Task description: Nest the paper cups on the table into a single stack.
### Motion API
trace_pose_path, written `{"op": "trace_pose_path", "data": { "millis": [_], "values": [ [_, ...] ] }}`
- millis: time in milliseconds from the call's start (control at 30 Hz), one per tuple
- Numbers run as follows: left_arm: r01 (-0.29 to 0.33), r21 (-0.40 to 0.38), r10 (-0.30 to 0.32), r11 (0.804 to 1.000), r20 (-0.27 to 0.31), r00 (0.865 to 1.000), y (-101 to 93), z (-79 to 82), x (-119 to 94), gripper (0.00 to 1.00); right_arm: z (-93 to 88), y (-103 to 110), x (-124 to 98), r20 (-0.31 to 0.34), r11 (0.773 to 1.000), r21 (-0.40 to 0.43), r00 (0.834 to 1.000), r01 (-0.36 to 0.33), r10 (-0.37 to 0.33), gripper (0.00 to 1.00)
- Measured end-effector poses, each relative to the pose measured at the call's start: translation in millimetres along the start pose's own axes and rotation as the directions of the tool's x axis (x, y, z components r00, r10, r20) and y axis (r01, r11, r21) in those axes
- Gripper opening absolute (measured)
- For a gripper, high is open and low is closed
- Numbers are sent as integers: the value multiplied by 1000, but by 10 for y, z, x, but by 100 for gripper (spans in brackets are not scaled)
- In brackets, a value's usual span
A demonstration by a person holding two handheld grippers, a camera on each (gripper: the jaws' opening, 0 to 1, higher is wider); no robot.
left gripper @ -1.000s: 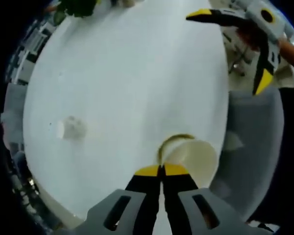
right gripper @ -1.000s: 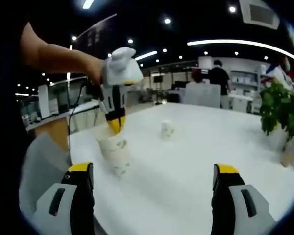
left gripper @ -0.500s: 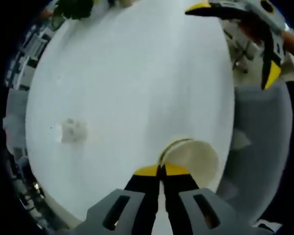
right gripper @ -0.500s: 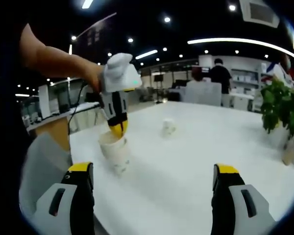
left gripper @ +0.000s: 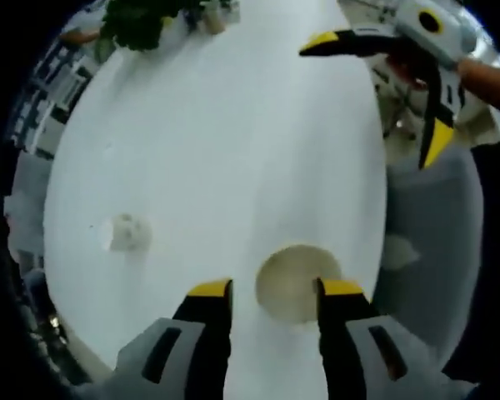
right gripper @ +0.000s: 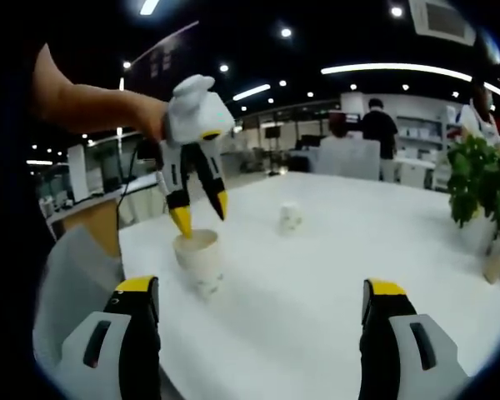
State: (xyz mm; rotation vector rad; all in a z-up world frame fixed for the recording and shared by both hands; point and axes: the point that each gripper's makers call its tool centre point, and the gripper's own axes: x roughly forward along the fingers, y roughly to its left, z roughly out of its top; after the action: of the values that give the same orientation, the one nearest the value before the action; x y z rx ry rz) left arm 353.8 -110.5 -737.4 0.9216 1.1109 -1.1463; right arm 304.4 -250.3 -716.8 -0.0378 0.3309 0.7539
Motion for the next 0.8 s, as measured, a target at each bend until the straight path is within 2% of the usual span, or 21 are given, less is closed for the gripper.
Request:
{"op": "trace_pose_path", "data": {
  "millis": [167, 267, 333, 367, 400, 433, 467, 500, 533, 567, 600, 700, 733, 800],
  "values": [
    [1, -43, 3, 999, 94, 996, 48, 18, -95, 60, 37, -18, 9, 4, 1000, -10, 1000, 3, -3, 100],
    [-1, -80, 14, 997, 159, 987, 100, 18, -160, 69, 70, -25, 14, 6, 1000, -14, 1000, 3, -3, 100],
    [-22, -91, 42, 996, 223, 974, 179, 34, -209, 77, 92, -44, 22, 9, 1000, -18, 1000, 3, -3, 100],
    [-74, -67, 91, 995, 309, 947, 284, 116, -253, 85, 110, -48, 25, 12, 1000, -21, 1000, 3, -3, 100],
    [-108, -68, 126, 992, 353, 927, 339, 142, -295, 90, 125, -50, 29, 14, 1000, -28, 1000, 3, -2, 100],
    [-103, -94, 129, 990, 346, 929, 342, 61, -316, 91, 137, -52, 33, 15, 1000, -31, 1000, 3, -2, 100],
    [-98, -118, 134, 988, 357, 924, 354, 37, -328, 92, 159, -56, 40, 19, 999, -36, 1000, 3, -2, 100],
    [-111, -133, 156, 985, 397, 905, 397, 34, -366, 95, 176, -58, 44, 23, 999, -40, 1000, 3, -2, 100],
    [-124, -138, 171, 983, 419, 892, 427, 23, -395, 100, 202, -62, 53, 26, 999, -41, 1000, 2, -1, 100],
    [-139, -136, 186, 981, 450, 874, 456, -2, -444, 100, 219, -66, 59, 26, 999, -44, 1000, 2, -1, 100],
    [-142, -142, 193, 980, 467, 863, 467, 2, -462, 100, 235, -73, 64, 29, 999, -50, 1000, 5, -3, 100],
    [-107, -218, 205, 970, 499, 842, 483, -128, -520, 100, 305, -101, 87, 41, 998, -56, 999, 5, -3, 100],
    [-119, -223, 221, 967, 516, 828, 508, -180, -542, 100, 331, -107, 95, 43, 998, -59, 999, 6, -3, 100],
    [-122, -245, 236, 962, 519, 821, 516, -304, -548, 100, 362, -115, 110, 48, 998, -66, 999, 6, -3, 100]
  ]
}}
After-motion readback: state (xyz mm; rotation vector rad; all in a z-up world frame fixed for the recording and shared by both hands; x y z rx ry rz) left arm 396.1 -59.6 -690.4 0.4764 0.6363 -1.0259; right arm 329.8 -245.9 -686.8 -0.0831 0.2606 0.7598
